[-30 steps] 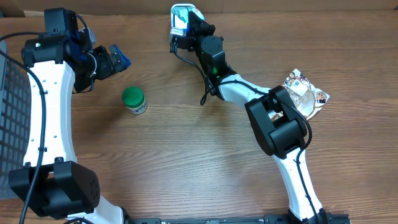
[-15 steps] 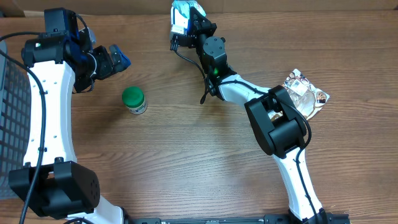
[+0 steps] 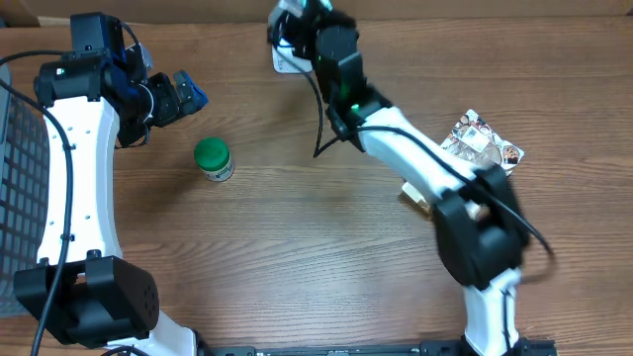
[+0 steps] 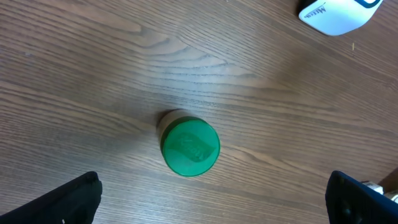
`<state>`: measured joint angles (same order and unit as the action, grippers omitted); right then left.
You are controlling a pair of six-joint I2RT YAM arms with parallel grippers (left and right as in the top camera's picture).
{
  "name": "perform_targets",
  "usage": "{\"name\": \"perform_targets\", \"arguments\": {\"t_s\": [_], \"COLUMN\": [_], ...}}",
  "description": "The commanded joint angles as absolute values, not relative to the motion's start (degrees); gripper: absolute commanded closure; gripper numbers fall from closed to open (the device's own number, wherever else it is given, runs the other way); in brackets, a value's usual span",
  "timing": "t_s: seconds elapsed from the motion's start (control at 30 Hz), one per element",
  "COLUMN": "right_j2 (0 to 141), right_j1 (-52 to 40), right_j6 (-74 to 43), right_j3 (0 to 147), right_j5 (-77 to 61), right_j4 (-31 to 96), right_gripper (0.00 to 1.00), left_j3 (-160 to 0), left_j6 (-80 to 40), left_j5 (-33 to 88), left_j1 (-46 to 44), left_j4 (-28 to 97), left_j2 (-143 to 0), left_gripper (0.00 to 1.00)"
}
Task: Scan the item barcode
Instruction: 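Hold the mint-green tissue pack up to the scanner, then carry the tissue pack right and drop it onto the bread bag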
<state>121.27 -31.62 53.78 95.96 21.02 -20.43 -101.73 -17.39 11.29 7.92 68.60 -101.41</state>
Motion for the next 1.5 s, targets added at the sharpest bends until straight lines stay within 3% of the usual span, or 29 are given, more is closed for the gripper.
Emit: {"name": "perform_targets", "arguments": {"t_s": [0.0,0.17,0.33,0.47,0.77,1.03,1.23,1.27,1.33,1.4,1.43,1.47], "right_j2": [111.04,107.24,107.48,107.48,107.48,107.48,107.48,107.48,107.48,107.48,107.48,107.46], "right_j1": [-34.52,-37.47,-38.89,-37.3,-15.25,0.45,4.78,4.93,5.13,5.13,5.13,5.13], "right_j6": [33.36,11.53,-0.05,-11.05,-21.1,-21.02,-20.97,-20.97,-20.97,-20.6,-20.6,-20.6], "right_j3": [96.71,96.71,96.71,96.71,96.71,93.8,87.26,86.63,85.84,85.78,86.0,86.02], "right_j5": [24.8,23.11,22.79,21.41,-2.0,-4.19,-4.82,-4.82,-4.71,-4.6,-4.6,-4.62], "right_j4": [-5.32,21.1,44.99,56.25,65.52,68.93,65.04,64.79,64.75,64.64,64.4,64.31], "right_gripper": [0.96,0.96,0.96,0.96,0.96,0.96,0.96,0.9,0.66,0.53,0.39,0.35], "left_j3": [-101.95,-101.95,-101.95,-101.95,-101.95,-101.95,-101.95,-101.95,-101.95,-101.95,-101.95,-101.95], "left_j6": [-16.73,-16.73,-16.73,-16.71,-16.71,-16.73,-16.71,-16.73,-16.71,-16.73,-16.71,-16.73], "left_j5": [11.42,11.42,11.42,11.42,11.42,11.42,11.42,11.42,11.42,11.42,11.42,11.42], "left_j1": [8.08,8.08,8.08,8.08,8.08,8.08,8.08,8.08,8.08,8.08,8.08,8.08], "left_j4": [68.73,68.73,68.73,68.73,68.75,68.73,68.73,68.73,68.73,68.73,68.73,68.73], "left_j2": [-101.91,-101.91,-101.91,-101.91,-101.91,-101.91,-101.91,-101.91,-101.91,-101.91,-101.91,-101.91], "left_gripper": [0.0,0.01,0.0,0.0,0.0,0.0,0.01,0.01,0.0,0.0,0.0,0.01]}}
